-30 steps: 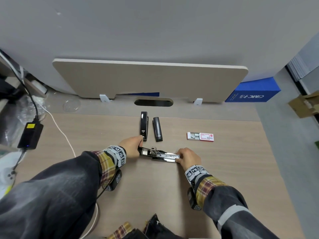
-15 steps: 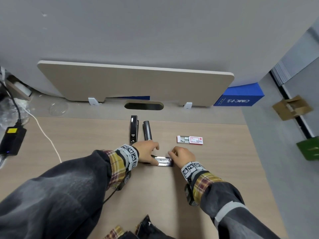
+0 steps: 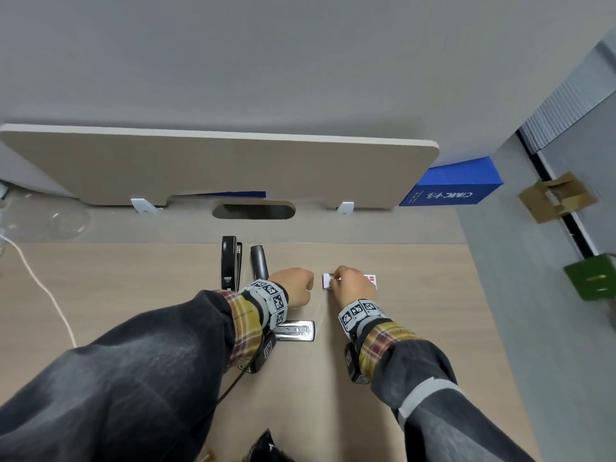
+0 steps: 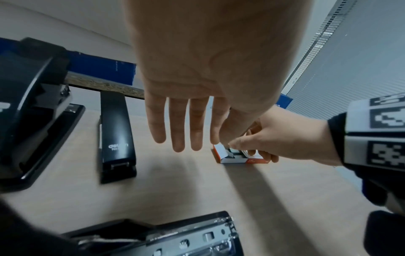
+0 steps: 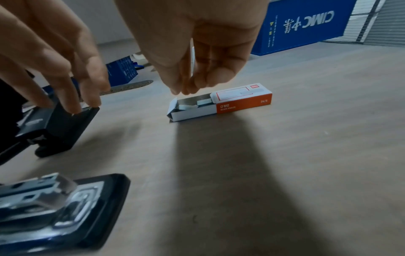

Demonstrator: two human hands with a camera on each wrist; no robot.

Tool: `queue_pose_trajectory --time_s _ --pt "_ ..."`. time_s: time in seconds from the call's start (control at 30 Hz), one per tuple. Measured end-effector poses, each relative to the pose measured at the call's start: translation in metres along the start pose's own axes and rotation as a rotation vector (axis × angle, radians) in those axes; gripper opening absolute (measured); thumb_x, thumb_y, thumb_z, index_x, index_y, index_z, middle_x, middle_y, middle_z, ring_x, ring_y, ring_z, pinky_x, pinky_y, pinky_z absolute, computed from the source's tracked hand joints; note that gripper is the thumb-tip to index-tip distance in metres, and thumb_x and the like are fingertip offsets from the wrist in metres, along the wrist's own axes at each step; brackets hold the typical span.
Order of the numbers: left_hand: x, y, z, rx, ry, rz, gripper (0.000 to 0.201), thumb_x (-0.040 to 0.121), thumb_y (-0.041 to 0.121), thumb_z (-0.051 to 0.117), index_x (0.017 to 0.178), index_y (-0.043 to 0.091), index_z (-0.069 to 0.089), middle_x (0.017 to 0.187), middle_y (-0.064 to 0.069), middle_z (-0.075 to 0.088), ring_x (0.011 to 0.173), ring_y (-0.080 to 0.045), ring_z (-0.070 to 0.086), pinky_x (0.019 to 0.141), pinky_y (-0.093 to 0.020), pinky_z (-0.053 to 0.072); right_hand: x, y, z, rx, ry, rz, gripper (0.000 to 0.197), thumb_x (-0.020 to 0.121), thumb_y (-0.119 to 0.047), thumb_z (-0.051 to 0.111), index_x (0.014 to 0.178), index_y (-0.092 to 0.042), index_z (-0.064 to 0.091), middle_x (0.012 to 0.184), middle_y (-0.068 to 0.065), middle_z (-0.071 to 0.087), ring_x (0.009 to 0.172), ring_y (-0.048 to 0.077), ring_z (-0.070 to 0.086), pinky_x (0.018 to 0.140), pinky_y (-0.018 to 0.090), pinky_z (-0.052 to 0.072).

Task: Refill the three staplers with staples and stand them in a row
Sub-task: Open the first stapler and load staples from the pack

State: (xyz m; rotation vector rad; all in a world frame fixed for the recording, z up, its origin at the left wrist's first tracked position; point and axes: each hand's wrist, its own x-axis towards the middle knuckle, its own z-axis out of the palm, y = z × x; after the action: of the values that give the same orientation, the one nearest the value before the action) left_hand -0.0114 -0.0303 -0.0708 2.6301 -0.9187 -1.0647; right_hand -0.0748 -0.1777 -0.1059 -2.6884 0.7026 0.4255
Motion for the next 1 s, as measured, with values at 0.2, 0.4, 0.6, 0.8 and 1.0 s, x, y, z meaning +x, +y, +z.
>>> queue_pose_trajectory --time_s 0.2,0.4,0.6,0.8,1.0 --pt "0.015 -0.005 0.005 0.005 -0.008 -0.028 0.017 0.086 0.019 0.046 0.096 0.020 0.060 0.112 -0.005 0.063 0.104 -0.027 0.058 0.089 -0.036 0.049 0.014 -0.001 0.009 -0.097 -0.044 -0.050 0.014 0.086 -0.017 0.051 0.096 -0.013 0.060 0.100 0.010 0.066 0.092 0.034 0.064 0.067 0.032 0.041" --pt "0.013 -0.007 0.009 -0.021 0.013 -0.032 0.017 0.086 0.020 0.046 0.094 0.019 0.061 0.108 -0.005 0.065 0.101 -0.027 0.060 0.086 -0.036 0.050 0.020 -0.004 0.007 -0.155 -0.064 -0.078 0.010 0.086 -0.016 0.052 0.088 -0.012 0.061 0.097 0.011 0.068 0.090 0.034 0.064 0.070 0.032 0.044" --pt "0.004 -0.008 -0.001 -0.052 0.071 -0.038 0.019 0.087 0.019 0.046 0.094 0.019 0.063 0.109 -0.006 0.065 0.102 -0.029 0.060 0.086 -0.034 0.049 0.016 -0.003 -0.006 -0.054 -0.082 0.013 0.021 0.081 -0.030 0.060 0.091 -0.012 0.064 0.100 0.009 0.066 0.092 0.031 0.064 0.075 0.032 0.048" --pt "-0.009 -0.007 -0.005 -0.307 0.192 -0.082 0.019 0.086 0.020 0.046 0.085 0.015 0.064 0.098 -0.010 0.070 0.095 -0.032 0.063 0.086 -0.036 0.052 -0.005 0.001 -0.022 0.241 -0.051 0.058 0.016 0.075 -0.037 0.067 0.075 -0.023 0.059 0.088 -0.003 0.066 0.085 0.022 0.061 0.070 0.029 0.041" --pt "-0.033 -0.005 0.003 -0.804 0.256 -0.123 0.019 0.096 0.026 0.050 0.090 0.012 0.061 0.083 -0.008 0.070 0.056 -0.021 0.064 0.056 -0.028 0.053 -0.048 -0.021 -0.024 0.383 -0.033 -0.217 0.012 0.075 -0.022 0.068 0.075 -0.021 0.056 0.073 -0.002 0.066 0.071 0.020 0.061 0.068 0.032 0.049"
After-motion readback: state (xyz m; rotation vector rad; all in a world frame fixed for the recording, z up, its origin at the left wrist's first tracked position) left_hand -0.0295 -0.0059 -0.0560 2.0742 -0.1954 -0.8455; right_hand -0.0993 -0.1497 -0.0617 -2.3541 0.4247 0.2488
